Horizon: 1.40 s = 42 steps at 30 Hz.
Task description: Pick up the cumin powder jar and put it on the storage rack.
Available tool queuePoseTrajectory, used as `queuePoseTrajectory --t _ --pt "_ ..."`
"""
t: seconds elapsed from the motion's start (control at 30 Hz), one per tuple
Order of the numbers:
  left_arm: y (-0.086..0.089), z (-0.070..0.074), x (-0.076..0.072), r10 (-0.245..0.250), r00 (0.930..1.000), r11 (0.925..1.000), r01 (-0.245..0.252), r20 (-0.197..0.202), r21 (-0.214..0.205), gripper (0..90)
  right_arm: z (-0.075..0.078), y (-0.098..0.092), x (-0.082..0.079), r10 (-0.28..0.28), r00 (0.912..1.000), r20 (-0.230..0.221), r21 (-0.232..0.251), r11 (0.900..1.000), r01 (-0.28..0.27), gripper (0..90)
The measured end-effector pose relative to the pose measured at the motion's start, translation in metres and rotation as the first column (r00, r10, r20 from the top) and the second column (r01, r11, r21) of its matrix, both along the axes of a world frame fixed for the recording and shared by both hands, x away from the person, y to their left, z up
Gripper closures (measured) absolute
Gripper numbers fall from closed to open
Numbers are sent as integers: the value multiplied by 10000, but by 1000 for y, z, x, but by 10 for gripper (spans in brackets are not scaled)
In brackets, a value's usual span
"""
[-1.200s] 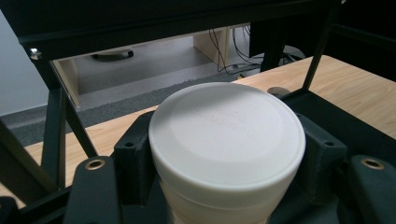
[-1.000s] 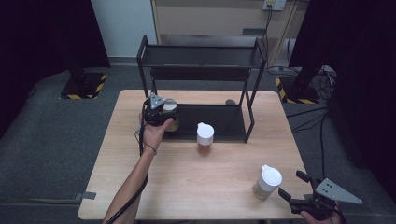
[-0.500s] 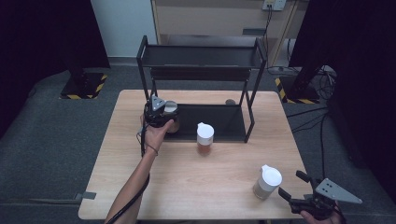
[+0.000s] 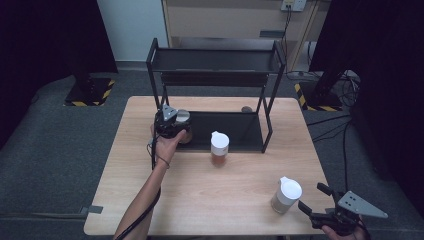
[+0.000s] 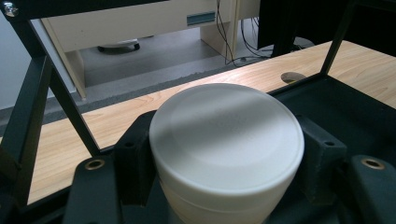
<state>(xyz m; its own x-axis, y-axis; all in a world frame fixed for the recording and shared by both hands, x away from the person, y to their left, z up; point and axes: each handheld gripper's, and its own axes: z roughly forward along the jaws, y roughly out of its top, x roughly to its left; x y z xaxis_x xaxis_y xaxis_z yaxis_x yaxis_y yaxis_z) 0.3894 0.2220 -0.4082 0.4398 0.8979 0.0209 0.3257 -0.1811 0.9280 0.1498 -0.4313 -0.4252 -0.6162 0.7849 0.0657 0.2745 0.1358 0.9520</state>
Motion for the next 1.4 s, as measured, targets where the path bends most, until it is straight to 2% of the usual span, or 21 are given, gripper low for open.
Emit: queuePoseTrajectory --t 0.1,0.43,0.57,0.67,0.87,1.0,1.07,1.4 --pt "1 -1 0 78 10000 9999 -78 -14 -133 326 0 0 0 9 10000 7 1 10000 -9 50" --pt "2 1 2 63 9999 9998 -65 -111 -167 323 0 0 0 22 10000 18 -12 10000 -22 50" --pt "4 4 2 45 10000 9998 -46 -70 -196 296 0 0 0 17 10000 25 -13 10000 -17 49" --pt "2 8 -1 70 10000 9999 -69 40 -135 234 0 0 0 24 10000 29 -12 10000 -24 49" --pt "3 19 -2 -128 9999 9990 132 98 -423 104 0 0 0 35 10000 32 -20 10000 -35 49" --pt "5 27 -6 -348 9992 9985 356 205 -405 56 0 0 0 45 10000 53 -29 10000 -45 49" --pt "8 29 -7 -559 9981 9968 573 257 -561 46 0 1 0 53 10000 61 -44 10000 -52 50" --pt "16 50 -25 -1171 9911 9922 1195 635 -356 33 0 1 0 88 9999 86 -50 9999 -88 50"
